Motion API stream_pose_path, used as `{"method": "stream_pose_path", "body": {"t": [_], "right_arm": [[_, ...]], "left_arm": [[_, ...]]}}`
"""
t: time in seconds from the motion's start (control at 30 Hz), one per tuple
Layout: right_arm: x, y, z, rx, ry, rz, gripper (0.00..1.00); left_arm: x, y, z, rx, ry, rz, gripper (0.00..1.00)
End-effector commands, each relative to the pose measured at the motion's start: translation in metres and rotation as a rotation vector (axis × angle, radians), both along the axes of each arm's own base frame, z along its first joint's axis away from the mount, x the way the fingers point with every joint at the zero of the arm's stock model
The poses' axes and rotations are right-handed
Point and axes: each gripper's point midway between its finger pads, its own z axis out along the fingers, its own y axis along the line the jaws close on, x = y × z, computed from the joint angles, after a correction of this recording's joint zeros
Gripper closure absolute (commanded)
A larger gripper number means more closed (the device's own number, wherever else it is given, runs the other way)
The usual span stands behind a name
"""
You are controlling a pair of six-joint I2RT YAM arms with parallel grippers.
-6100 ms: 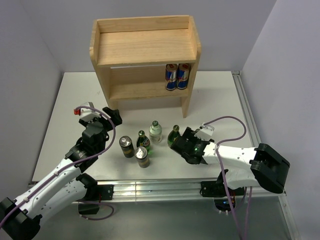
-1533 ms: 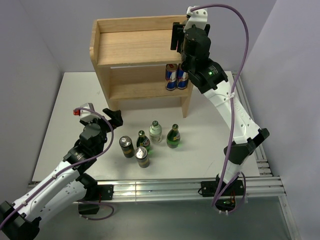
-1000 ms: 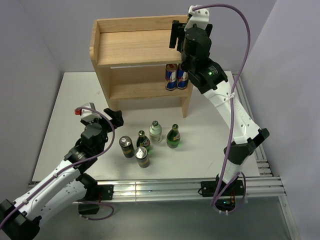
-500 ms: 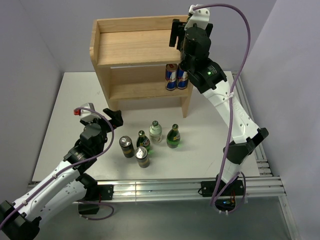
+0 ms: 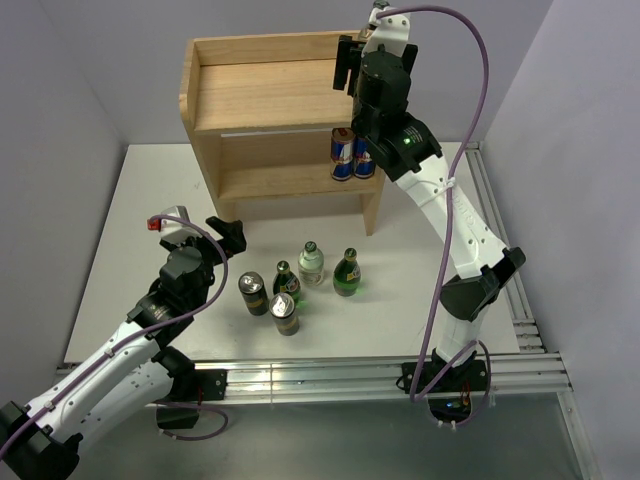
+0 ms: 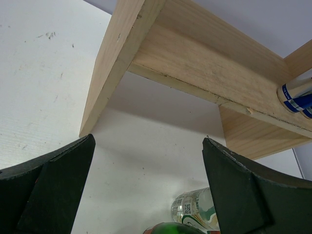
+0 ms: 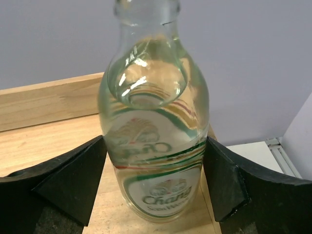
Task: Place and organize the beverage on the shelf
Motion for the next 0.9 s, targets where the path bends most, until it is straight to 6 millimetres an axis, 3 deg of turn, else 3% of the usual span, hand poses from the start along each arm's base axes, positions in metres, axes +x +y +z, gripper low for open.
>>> {"method": "stream_pose_path", "body": {"t": [0.0, 0.5, 0.87], "right_arm": [[0.003, -0.005, 0.004, 0.006, -0.02, -0.029, 0.16], [-0.007, -0.013, -0.006, 0.016, 0.001, -0.038, 0.15], [-0.032, -0.018, -0.022, 0.049, 0.047, 0.022, 0.13]], "left_arm": [[-0.001, -0.001, 0.012, -0.022, -0.03, -0.006, 0.01], [-0.001, -0.001, 0.012, -0.021, -0.032, -0.006, 0.01], [-0.002, 0.0, 0.014, -0.023, -0.037, -0.003, 0.01]]}}
